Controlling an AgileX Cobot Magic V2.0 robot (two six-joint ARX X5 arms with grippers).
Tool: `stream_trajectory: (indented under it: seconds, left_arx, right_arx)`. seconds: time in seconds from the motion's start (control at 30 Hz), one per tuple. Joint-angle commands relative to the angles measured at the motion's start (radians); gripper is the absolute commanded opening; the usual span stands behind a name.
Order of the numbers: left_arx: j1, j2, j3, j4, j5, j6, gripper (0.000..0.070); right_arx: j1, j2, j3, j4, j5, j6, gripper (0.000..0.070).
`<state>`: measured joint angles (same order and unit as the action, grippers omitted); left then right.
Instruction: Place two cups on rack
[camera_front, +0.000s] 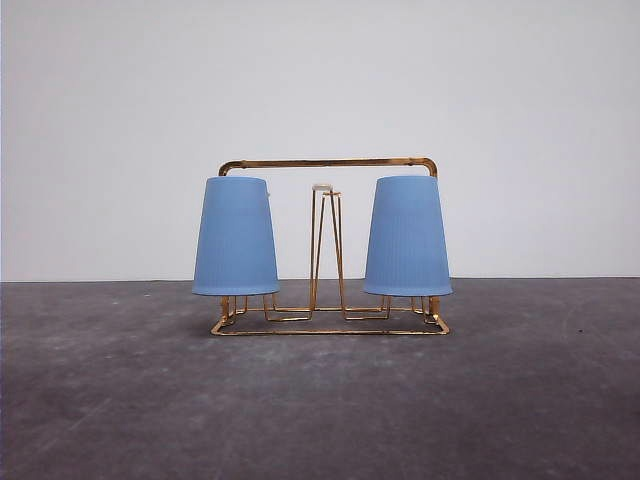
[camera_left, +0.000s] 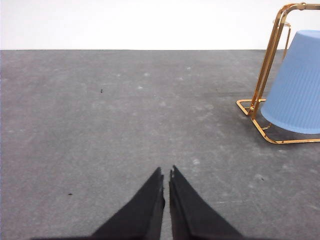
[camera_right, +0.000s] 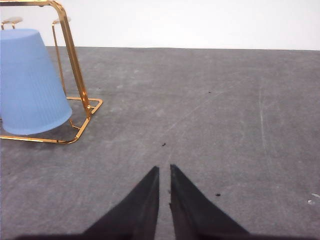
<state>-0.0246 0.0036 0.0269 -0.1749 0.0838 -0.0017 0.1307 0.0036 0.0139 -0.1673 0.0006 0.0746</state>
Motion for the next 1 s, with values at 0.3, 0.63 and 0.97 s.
stream_trajectory:
  seconds: [0.3,0.63,0.97]
  left_arx:
    - [0.0,0.0,-0.014,0.015,0.001,-0.007,0.0]
    - [0.0,0.0,-0.014,0.015,0.001,-0.007,0.0]
    - [0.0,0.0,-0.014,0.015,0.001,-0.007,0.0]
  right_arx:
    - [0.002,0.0,-0.002,0.01,0.0,-0.011,0.0037]
    - [0.002,0.0,-0.002,0.01,0.0,-0.011,0.0037]
    - [0.002,0.0,-0.002,0.01,0.0,-0.011,0.0037]
